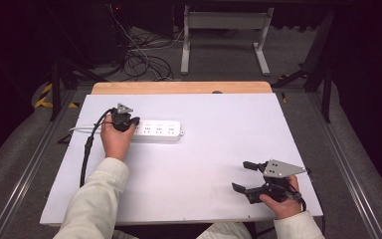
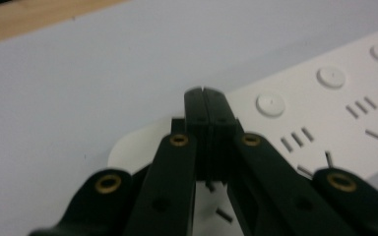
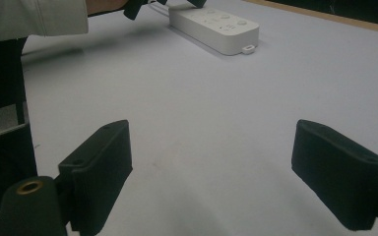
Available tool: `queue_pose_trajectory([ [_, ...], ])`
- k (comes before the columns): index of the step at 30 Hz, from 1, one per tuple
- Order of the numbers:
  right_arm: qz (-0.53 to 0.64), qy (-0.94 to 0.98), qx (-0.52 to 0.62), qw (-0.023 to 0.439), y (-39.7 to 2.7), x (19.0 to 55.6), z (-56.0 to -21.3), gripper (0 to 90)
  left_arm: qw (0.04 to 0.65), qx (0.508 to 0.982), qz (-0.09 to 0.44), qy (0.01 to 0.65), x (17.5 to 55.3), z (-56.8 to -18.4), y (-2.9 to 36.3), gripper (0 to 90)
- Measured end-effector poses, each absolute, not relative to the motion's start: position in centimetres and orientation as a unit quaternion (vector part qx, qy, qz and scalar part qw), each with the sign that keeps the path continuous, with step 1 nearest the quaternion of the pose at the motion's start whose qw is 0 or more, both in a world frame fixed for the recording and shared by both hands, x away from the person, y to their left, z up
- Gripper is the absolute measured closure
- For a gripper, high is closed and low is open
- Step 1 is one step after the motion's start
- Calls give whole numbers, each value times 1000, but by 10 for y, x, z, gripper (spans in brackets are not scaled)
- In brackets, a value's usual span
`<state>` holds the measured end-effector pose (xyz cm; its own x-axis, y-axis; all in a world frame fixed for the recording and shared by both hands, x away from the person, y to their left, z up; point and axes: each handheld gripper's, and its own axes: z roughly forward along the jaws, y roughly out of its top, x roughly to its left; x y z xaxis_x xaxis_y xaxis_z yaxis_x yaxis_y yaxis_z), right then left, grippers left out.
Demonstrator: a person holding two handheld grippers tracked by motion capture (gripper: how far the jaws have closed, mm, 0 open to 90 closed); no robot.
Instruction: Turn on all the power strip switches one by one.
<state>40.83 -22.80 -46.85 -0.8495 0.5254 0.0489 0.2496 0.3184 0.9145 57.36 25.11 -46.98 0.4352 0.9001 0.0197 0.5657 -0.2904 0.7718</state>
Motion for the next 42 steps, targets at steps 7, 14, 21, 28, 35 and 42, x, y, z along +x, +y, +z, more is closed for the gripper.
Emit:
queue_pose_trajectory([
  [7, 534, 799, 244, 131, -231, 409, -468, 160, 351, 777, 242, 464, 574, -458, 245, 899],
  [14, 533, 800, 244, 131, -229, 409, -468, 160, 371, 790, 244, 422, 567, -435, 230, 899],
  [21, 534, 800, 242, 131, -228, 408, -467, 159, 381, 790, 234, 419, 565, -432, 224, 899],
  [28, 533, 800, 243, 129, -229, 410, -468, 159, 375, 794, 227, 421, 567, -436, 225, 899],
  [35, 533, 801, 242, 129, -228, 409, -468, 158, 368, 806, 229, 403, 572, -446, 220, 899],
  [42, 532, 801, 242, 128, -229, 409, -468, 158, 362, 806, 225, 411, 575, -453, 217, 899],
])
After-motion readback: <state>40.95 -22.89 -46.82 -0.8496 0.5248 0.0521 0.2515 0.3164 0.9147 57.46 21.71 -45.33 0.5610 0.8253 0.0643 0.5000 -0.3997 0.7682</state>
